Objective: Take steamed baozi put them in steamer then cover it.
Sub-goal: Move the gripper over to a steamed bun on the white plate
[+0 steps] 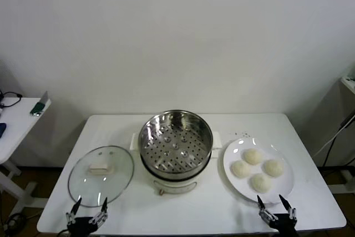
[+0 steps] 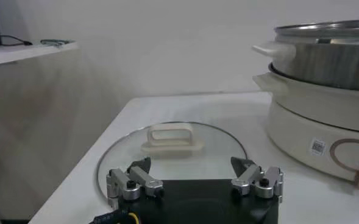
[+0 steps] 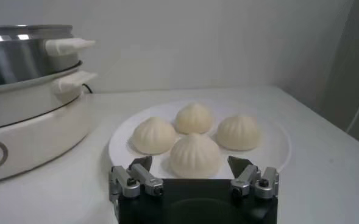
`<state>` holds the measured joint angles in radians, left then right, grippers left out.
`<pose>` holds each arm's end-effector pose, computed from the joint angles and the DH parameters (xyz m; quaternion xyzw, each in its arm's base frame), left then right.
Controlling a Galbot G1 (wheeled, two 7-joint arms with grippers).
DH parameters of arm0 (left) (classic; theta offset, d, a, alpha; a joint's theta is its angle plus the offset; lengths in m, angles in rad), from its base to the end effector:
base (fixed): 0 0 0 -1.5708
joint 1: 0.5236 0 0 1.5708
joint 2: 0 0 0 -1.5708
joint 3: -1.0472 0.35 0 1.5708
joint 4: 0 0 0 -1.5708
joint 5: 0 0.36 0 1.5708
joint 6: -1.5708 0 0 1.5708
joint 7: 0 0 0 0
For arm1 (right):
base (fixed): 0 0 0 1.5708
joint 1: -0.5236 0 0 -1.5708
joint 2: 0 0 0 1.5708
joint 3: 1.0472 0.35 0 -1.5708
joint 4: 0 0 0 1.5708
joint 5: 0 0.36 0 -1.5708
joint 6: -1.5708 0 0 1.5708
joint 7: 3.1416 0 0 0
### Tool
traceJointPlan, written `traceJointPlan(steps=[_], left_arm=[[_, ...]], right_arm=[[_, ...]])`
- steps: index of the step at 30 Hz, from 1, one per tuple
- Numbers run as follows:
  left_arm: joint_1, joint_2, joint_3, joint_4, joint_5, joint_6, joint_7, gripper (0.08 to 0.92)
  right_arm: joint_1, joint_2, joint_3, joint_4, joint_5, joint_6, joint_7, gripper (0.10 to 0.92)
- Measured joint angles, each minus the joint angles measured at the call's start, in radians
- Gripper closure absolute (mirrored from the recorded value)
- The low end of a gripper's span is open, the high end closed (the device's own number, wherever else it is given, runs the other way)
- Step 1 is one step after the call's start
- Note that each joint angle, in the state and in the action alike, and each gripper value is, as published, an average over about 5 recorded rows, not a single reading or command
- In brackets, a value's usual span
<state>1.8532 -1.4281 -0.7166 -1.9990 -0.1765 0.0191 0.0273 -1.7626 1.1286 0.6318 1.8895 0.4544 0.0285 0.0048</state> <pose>0.0858 0.0907 -0.3631 0.0399 -0.9816 -0.0239 0.1854 0.1263 -0.1349 -0.3728 0.0177 -0.9843 -0.0047 0.1758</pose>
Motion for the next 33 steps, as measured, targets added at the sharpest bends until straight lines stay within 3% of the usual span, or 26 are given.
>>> traceJointPlan(steps=[9, 17, 26, 33], left_arm=[[-0.006, 0.004, 0.004, -0.007, 0.000, 0.002, 0.003, 0.177], [-0.016, 0.011, 0.012, -0.007, 0.001, 0.004, 0.006, 0.177], [-0.025, 0.013, 0.018, -0.002, 0.005, 0.006, 0.009, 0.177], [-0.026, 0.010, 0.023, -0.001, 0.013, 0.007, 0.014, 0.177]], right_arm=[[0.177, -0.101, 0.015, 0.007, -0.016, -0.174, -0.039, 0.203], [0.495, -0.309, -0.116, -0.111, -0.056, -0.322, -0.167, 0.203], [0.937, -0.558, -0.495, -0.321, -0.190, -0.291, -0.525, 0.203], [1.322, -0.649, -0.908, -0.471, -0.272, -0.185, -0.819, 0.203]])
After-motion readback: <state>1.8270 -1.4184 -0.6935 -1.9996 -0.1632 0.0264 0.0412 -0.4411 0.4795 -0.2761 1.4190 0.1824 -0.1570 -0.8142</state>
